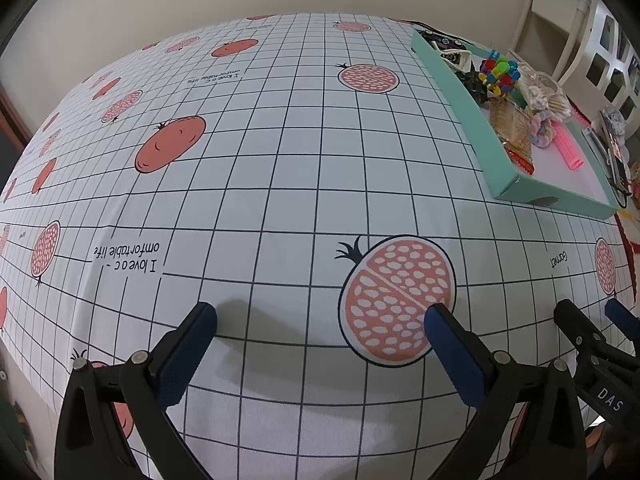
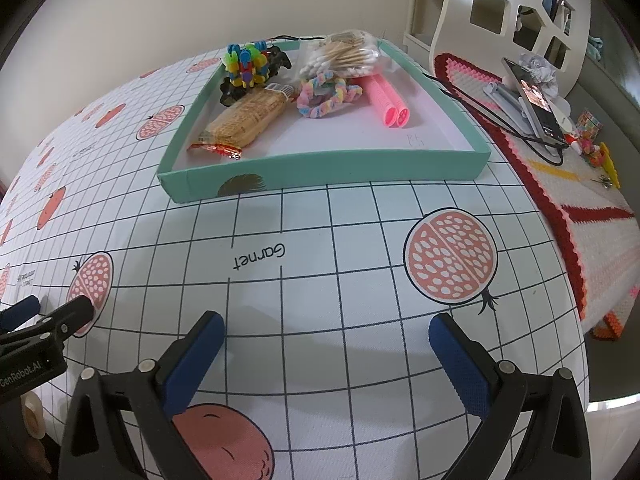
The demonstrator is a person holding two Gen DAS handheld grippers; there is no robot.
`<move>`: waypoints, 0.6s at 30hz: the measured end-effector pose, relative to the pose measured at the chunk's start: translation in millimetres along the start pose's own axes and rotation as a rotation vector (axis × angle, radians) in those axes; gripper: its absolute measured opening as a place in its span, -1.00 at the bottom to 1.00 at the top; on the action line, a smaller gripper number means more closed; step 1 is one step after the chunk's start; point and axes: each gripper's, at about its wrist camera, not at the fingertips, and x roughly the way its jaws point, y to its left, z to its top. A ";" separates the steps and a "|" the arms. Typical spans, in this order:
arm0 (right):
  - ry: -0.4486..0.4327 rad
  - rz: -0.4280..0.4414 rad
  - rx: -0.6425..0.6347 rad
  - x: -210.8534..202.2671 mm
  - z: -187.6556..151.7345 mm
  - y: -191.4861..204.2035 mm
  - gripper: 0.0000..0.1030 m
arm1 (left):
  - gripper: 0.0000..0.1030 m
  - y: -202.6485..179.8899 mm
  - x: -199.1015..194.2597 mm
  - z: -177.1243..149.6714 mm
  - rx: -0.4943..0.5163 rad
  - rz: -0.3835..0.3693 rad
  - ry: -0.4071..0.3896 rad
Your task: Organize objects
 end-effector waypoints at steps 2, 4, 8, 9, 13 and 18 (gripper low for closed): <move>0.000 -0.001 0.001 -0.3 -0.2 -0.5 1.00 | 1.00 0.0 -0.4 -0.3 0.000 0.000 -0.001; -0.001 -0.002 0.002 -0.7 0.0 -0.6 1.00 | 1.00 0.4 -0.4 -0.7 0.000 0.000 -0.002; -0.001 -0.001 0.001 -0.6 0.0 -1.0 1.00 | 1.00 -0.1 -0.9 -0.9 0.000 0.000 -0.001; -0.001 -0.001 0.001 -0.6 0.1 -1.0 1.00 | 1.00 -0.3 -0.8 -0.5 -0.001 0.000 -0.001; -0.001 -0.001 0.000 -0.5 0.4 -1.5 1.00 | 1.00 -0.4 -0.9 -0.1 -0.001 0.001 -0.001; -0.001 0.000 -0.001 -0.4 0.4 -1.8 1.00 | 1.00 -0.5 -1.1 0.5 -0.002 0.001 -0.001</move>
